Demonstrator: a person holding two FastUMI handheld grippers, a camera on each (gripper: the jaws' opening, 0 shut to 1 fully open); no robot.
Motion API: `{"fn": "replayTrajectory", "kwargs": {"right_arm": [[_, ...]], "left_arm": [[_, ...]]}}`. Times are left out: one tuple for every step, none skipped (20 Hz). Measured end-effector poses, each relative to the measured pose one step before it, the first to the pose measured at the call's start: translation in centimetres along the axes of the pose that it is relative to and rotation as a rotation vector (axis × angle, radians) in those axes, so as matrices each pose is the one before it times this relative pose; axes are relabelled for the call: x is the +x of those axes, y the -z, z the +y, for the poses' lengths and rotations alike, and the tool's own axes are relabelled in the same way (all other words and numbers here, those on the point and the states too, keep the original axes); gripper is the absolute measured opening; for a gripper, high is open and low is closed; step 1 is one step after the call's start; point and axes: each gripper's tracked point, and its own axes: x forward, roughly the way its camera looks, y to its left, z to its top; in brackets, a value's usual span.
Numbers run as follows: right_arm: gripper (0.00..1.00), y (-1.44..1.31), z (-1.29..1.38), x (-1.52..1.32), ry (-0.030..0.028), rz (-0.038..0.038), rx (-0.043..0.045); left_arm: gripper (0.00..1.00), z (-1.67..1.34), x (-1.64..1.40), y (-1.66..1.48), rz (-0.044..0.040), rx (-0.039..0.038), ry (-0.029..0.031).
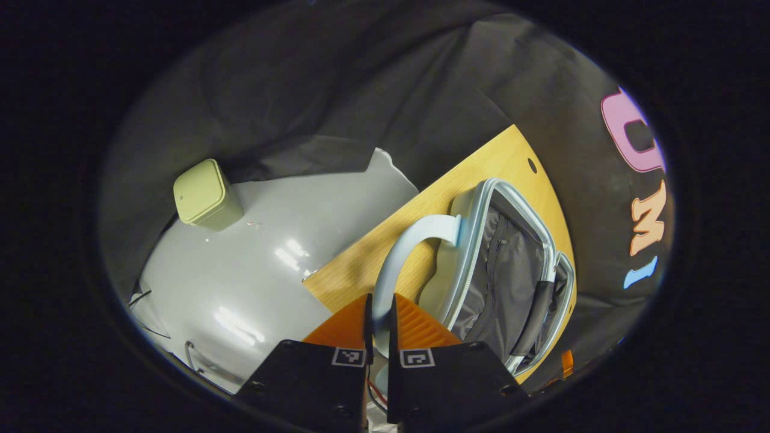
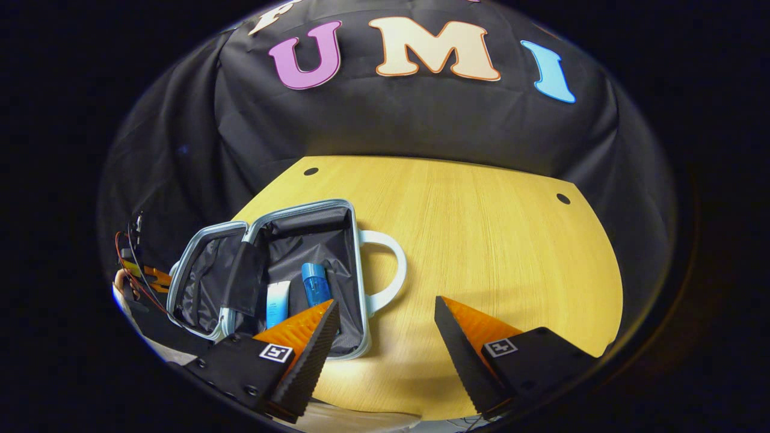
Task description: First open the suitcase, pack the skin care products into it, and then close the suitcase.
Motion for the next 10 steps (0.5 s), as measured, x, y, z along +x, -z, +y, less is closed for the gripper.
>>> {"fn": "replayTrajectory", "kwargs": {"right_arm": [[0.99,-0.046,0.151,0.146,-0.00413,0.00029,-0.00285],[0.95,-0.152,-0.091,-0.234,-0.00704,0.00208,0.0027],[0.95,-0.082,0.334,0.28,-0.00596,0.00128,0.00453],[0.99,-0.095,0.131,0.147,-0.00403,-0.00011,0.00446],[0.99,-0.004,0.097,0.21,-0.00199,-0.00046,0.00423],[0.95,-0.072,-0.058,0.024,-0.00134,-0.00042,0.00345],[0.99,-0.052,-0.061,0.093,-0.0004,-0.00052,0.00223],[0.95,-0.062,-0.002,0.079,0.00017,-0.00072,0.00184],[0.95,0.019,-0.022,0.125,-0.00039,-0.001,0.00337],[0.95,-0.038,-0.109,-0.063,-0.00104,-0.00317,0.00355]], "left_arm": [[0.05,-0.247,-0.164,-0.001,0.00078,0.00078,0.01668],[0.03,0.036,-0.174,-0.014,0.00138,0.0015,0.01557],[0.02,-0.166,-0.203,-0.015,0.00375,-0.00102,0.01369],[0.01,-0.129,-0.089,0.001,0.00491,-0.00194,0.00959],[0.0,-0.143,-0.036,0.073,0.00342,-0.00694,0.00714],[0.0,0.016,-0.175,0.155,0.00444,-0.00603,0.00141],[0.0,-0.068,-0.121,-0.005,0.00301,-0.00118,-0.00121],[0.0,0.022,0.027,0.065,0.00193,0.00099,-0.00328],[0.0,-0.132,-0.138,0.099,0.00311,-0.00304,-0.0052],[0.0,-0.238,-0.107,0.017,-0.0031,-0.00335,-0.00327]]}}
